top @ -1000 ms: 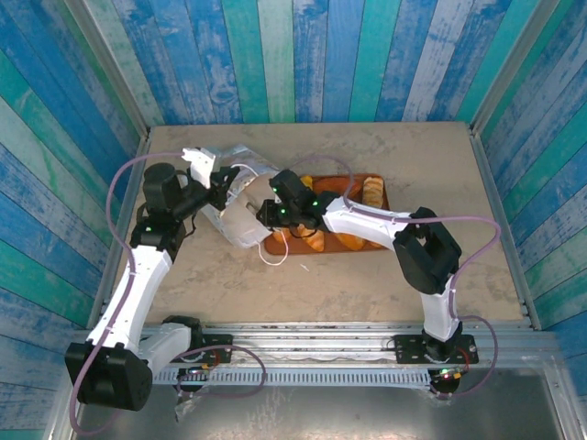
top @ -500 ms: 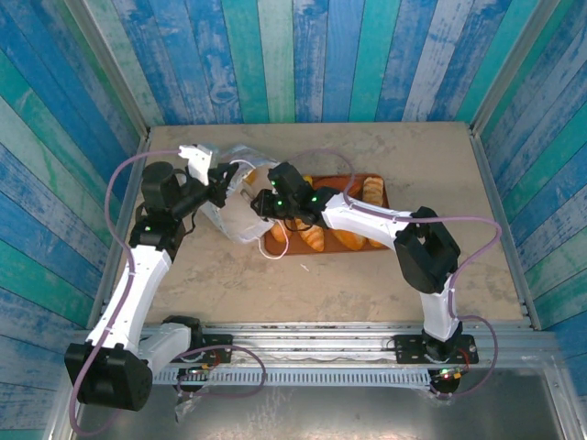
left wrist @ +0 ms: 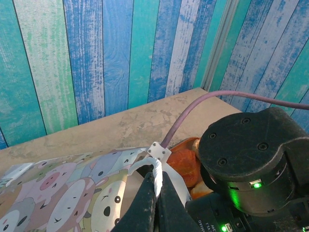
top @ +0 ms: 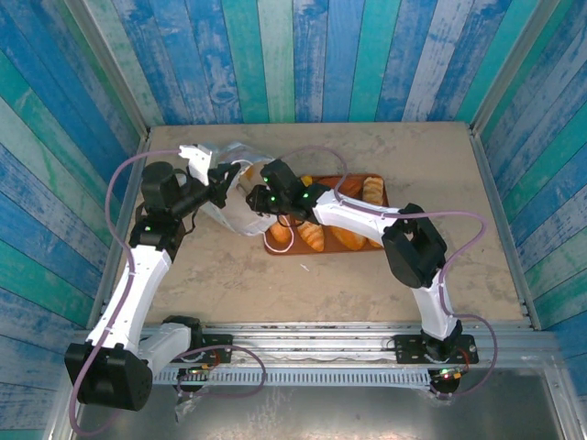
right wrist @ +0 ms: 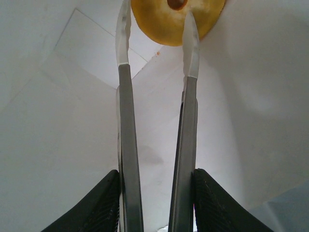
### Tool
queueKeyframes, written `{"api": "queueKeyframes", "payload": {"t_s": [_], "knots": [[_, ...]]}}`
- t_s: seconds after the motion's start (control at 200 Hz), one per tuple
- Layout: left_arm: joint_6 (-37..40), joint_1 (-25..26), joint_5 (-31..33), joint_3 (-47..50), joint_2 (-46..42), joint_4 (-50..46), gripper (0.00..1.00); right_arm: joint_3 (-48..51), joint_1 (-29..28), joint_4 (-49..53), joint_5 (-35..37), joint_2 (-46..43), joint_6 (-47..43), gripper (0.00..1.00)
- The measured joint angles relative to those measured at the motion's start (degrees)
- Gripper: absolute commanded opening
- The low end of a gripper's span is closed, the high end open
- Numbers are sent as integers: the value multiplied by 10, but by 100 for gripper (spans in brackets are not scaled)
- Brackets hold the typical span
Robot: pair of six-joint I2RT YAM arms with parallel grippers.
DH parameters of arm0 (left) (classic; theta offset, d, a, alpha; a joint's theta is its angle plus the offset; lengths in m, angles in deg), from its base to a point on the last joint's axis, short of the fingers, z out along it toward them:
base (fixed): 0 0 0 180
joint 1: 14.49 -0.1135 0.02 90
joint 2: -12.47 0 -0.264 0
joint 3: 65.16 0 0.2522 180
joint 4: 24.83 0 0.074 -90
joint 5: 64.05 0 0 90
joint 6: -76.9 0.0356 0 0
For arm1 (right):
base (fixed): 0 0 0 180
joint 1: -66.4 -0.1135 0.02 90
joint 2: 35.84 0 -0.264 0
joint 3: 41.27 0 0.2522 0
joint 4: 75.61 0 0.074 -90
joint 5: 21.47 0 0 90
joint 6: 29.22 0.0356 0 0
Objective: Take the fake bread out of the paper bag
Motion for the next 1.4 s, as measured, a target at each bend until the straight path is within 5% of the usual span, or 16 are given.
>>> {"api": "queueKeyframes", "payload": {"t_s": [0.922,1.402], "knots": [[1,0,-10,9,0,-5,0,4,-1,24,18,4,13,51],[0,0,-36,11,1,-4,0,-96,0,61,22,77,11,54]]}}
